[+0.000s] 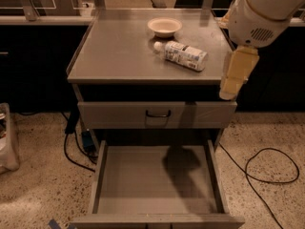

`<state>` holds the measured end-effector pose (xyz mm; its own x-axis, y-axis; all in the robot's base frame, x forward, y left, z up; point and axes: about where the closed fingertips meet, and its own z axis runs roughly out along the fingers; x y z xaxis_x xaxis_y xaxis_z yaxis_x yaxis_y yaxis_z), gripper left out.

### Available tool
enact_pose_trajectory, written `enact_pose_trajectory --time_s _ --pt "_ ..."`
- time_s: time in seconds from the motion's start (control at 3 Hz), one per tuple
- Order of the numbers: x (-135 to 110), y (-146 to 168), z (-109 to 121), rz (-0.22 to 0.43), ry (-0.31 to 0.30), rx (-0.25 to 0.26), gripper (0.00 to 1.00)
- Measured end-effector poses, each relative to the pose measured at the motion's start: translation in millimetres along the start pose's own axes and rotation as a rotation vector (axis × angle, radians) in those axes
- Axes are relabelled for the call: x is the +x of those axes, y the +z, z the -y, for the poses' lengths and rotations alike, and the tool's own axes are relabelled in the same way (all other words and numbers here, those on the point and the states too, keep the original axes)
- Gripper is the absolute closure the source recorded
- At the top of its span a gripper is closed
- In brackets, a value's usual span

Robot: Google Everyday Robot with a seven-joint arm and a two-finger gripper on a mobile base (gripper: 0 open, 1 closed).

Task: Place blue plastic bottle into middle drawer

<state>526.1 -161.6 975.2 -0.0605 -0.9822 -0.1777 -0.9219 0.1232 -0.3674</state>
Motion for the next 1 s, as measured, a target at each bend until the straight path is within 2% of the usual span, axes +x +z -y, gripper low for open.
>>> enact_pose_trajectory --time_s 0.33,1.0 --pt "-22.8 17.4 32.5 -0.022 -0.052 0.041 0.00" --pt "-31.2 38.2 33.8 -0.010 -0.070 0.038 0.00"
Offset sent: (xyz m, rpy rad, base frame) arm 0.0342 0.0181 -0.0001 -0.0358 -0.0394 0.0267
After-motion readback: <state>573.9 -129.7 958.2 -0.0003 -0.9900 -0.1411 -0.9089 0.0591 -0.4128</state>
